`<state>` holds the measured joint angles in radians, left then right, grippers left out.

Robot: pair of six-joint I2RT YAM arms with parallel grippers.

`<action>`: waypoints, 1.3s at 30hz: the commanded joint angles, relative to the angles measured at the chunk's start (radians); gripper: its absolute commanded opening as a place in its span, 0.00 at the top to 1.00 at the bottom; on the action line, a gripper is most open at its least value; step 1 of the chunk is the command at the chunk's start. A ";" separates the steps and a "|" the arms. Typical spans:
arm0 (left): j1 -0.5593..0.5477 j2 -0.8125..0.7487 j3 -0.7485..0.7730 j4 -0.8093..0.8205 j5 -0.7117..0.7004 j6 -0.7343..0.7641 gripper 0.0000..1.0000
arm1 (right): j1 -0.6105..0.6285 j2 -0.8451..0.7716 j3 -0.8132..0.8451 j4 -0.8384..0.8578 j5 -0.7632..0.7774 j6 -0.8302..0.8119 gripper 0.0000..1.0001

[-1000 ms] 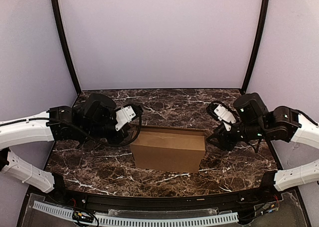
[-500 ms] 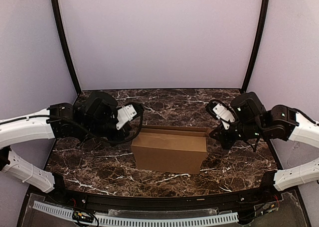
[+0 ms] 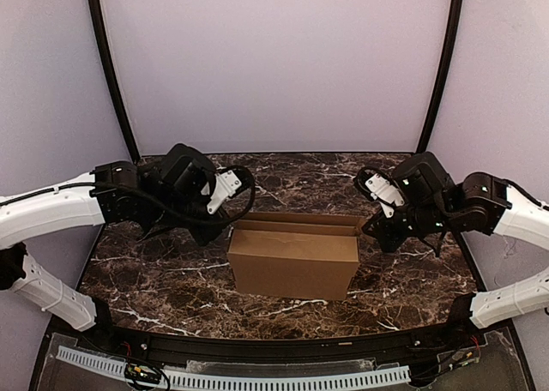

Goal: Fold the paper box

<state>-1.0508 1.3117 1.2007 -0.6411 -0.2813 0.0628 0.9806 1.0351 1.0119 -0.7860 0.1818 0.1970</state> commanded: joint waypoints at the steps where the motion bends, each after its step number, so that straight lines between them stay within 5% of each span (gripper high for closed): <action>1: -0.009 0.051 0.068 -0.057 0.125 -0.091 0.99 | 0.003 0.025 0.047 0.048 -0.063 0.051 1.00; 15: -0.008 0.073 0.096 -0.078 0.143 -0.120 0.98 | 0.005 0.054 0.067 0.049 -0.082 0.093 1.00; 25: -0.008 0.018 0.104 -0.094 0.101 -0.104 0.46 | 0.006 0.037 0.044 0.033 -0.062 0.091 1.00; 39: -0.008 -0.069 0.204 -0.234 0.059 -0.153 0.39 | 0.007 0.010 0.010 0.043 -0.054 0.087 1.00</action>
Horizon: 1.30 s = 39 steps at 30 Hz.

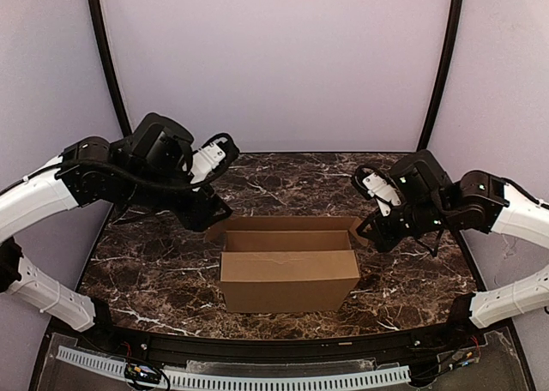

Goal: Fold the paper box

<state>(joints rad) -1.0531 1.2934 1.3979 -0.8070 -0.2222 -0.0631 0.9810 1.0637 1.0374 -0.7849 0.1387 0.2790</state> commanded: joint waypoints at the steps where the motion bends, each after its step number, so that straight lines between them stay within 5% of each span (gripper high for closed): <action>1: -0.006 -0.060 0.002 -0.065 0.004 -0.029 0.39 | 0.006 -0.018 -0.016 0.045 -0.012 0.004 1.00; 13: -0.006 -0.036 0.043 0.013 0.147 0.143 0.32 | 0.021 0.006 -0.001 0.059 -0.032 -0.031 1.00; 21: -0.006 0.067 0.133 -0.025 0.444 0.204 0.30 | 0.039 0.035 0.022 0.067 -0.031 -0.054 1.00; 39: -0.006 0.245 0.203 -0.050 0.652 0.208 0.51 | 0.060 0.090 0.057 0.075 0.005 -0.067 1.00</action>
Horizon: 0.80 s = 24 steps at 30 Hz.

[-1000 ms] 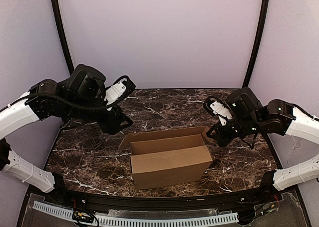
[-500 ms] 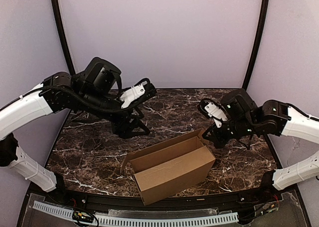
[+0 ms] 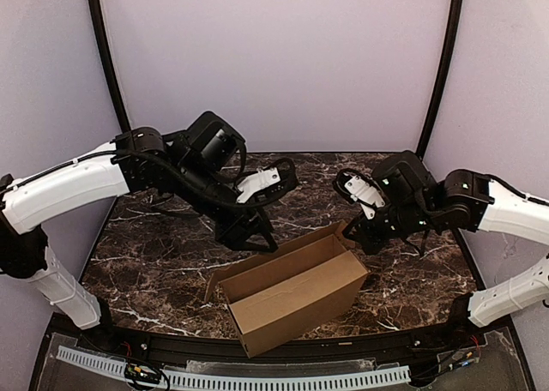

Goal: Fold the paper box

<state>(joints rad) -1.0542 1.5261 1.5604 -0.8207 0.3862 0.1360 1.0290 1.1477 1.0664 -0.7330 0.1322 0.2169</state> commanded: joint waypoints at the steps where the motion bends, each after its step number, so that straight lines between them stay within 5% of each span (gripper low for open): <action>1: -0.005 0.018 0.043 -0.040 0.047 0.009 0.52 | 0.012 0.007 0.031 0.023 0.014 -0.004 1.00; 14: -0.008 0.085 0.056 -0.093 -0.004 0.002 0.65 | 0.014 0.033 0.061 0.025 0.034 0.004 1.00; 24: -0.011 0.107 0.056 -0.107 -0.046 0.003 0.97 | 0.017 0.041 0.067 0.030 0.029 0.007 1.00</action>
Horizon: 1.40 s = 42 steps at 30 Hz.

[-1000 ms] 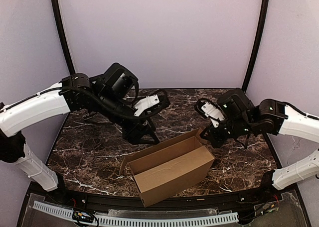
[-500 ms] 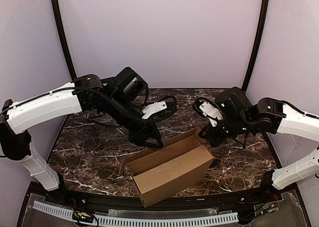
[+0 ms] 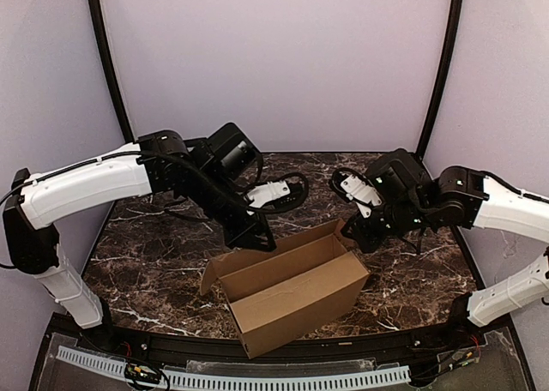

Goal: Fold the paper box

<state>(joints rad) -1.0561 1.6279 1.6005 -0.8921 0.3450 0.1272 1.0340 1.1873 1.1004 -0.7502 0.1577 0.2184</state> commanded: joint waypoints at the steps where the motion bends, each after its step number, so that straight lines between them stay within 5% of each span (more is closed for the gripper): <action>1: -0.009 0.005 0.016 -0.036 -0.007 0.012 0.99 | 0.011 0.000 0.034 0.047 0.003 0.007 0.99; 9: -0.009 0.006 0.016 -0.037 -0.026 0.014 0.99 | 0.014 -0.051 0.024 0.057 -0.023 0.012 0.47; 13: -0.008 0.006 0.011 -0.035 -0.037 0.014 0.99 | 0.014 -0.118 0.021 0.027 -0.041 0.010 0.35; 19: -0.009 0.007 0.002 -0.028 -0.054 0.009 0.99 | 0.013 -0.279 -0.004 -0.032 -0.111 0.034 0.31; 22: -0.009 0.007 -0.001 -0.025 -0.056 0.006 0.99 | 0.014 -0.344 -0.041 -0.023 -0.261 0.041 0.38; 28: -0.009 0.004 -0.006 -0.018 -0.058 -0.001 0.99 | 0.049 -0.351 -0.129 0.010 -0.594 0.049 0.73; 32: -0.008 0.010 0.000 -0.017 -0.055 -0.004 0.99 | 0.116 -0.327 -0.176 0.023 -0.664 0.059 0.92; 35: -0.008 0.011 0.002 -0.016 -0.054 -0.006 0.99 | 0.181 -0.294 -0.200 0.035 -0.685 0.057 0.99; 42: -0.009 0.005 -0.001 -0.018 -0.054 -0.016 0.99 | 0.295 -0.219 -0.218 0.060 -0.636 0.054 1.00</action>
<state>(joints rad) -1.0588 1.6382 1.6020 -0.8986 0.2928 0.1196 1.2797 0.9379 0.8925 -0.7334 -0.4839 0.2722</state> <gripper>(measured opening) 0.009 0.001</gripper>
